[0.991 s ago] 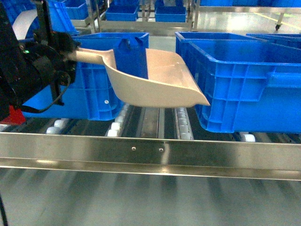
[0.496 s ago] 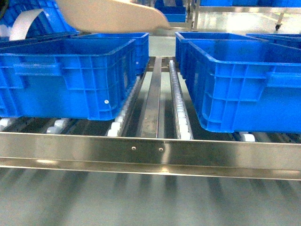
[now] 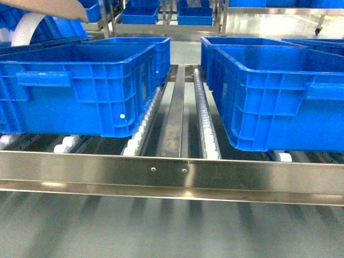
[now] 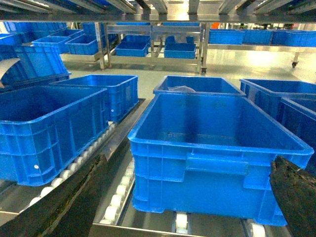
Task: Place part in tray to right shelf
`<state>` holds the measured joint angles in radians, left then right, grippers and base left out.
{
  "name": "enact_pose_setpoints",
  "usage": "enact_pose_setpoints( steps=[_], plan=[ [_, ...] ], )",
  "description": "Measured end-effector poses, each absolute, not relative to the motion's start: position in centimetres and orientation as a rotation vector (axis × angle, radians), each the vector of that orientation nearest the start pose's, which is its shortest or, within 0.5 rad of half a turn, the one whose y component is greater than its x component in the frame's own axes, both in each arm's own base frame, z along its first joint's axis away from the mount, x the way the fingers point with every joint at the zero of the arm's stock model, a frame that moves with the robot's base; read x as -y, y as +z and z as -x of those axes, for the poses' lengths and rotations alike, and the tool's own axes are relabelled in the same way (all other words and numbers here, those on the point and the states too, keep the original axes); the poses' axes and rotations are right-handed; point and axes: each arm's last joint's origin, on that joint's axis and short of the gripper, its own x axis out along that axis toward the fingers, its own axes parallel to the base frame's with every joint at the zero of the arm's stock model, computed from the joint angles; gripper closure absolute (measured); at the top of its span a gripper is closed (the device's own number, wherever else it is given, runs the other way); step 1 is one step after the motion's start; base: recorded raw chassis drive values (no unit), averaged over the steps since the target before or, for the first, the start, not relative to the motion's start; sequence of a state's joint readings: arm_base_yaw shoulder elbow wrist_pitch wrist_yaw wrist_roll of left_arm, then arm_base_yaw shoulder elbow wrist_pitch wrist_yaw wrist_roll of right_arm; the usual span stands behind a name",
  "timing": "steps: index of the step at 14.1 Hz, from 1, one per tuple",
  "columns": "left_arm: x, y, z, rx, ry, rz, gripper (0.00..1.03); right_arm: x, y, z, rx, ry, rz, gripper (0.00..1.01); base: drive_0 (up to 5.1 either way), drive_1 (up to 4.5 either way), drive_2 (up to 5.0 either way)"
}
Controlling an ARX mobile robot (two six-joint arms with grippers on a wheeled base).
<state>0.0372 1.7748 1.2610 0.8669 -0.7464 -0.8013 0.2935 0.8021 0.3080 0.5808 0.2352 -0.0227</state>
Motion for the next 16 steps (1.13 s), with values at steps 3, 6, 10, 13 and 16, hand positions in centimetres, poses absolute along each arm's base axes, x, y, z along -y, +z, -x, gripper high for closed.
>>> enact_pose_setpoints(
  steps=[3, 6, 10, 13, 16],
  plan=[
    [-2.9, 32.3, -40.5, 0.583, 0.652, 0.704, 0.89, -4.5, 23.8, -17.1, 0.084, 0.057, 0.000, 0.03, 0.0, 0.00, 0.0],
    [-3.0, 32.4, -40.4, 0.583, 0.656, 0.674, 0.89, -4.5, 23.8, -17.1, 0.084, 0.057, 0.000, 0.03, 0.0, 0.00, 0.0],
    [-0.7, 32.6, -33.7, 0.608, 0.443, 0.582, 0.89, -4.5, 23.8, -17.1, 0.084, 0.057, 0.000, 0.03, 0.0, 0.00, 0.0],
    [0.6, 30.3, -22.7, 0.669, 0.123, 0.463, 0.89, -4.3, 23.6, -16.9, 0.023, 0.026, 0.010, 0.10, 0.0, 0.00, 0.0],
    [-0.2, 27.2, -19.4, 0.110, 0.019, 0.095, 0.89, -2.4, 21.4, -15.2, 0.000, -0.011, 0.015, 0.51, 0.0, 0.00, 0.0]
  ],
)
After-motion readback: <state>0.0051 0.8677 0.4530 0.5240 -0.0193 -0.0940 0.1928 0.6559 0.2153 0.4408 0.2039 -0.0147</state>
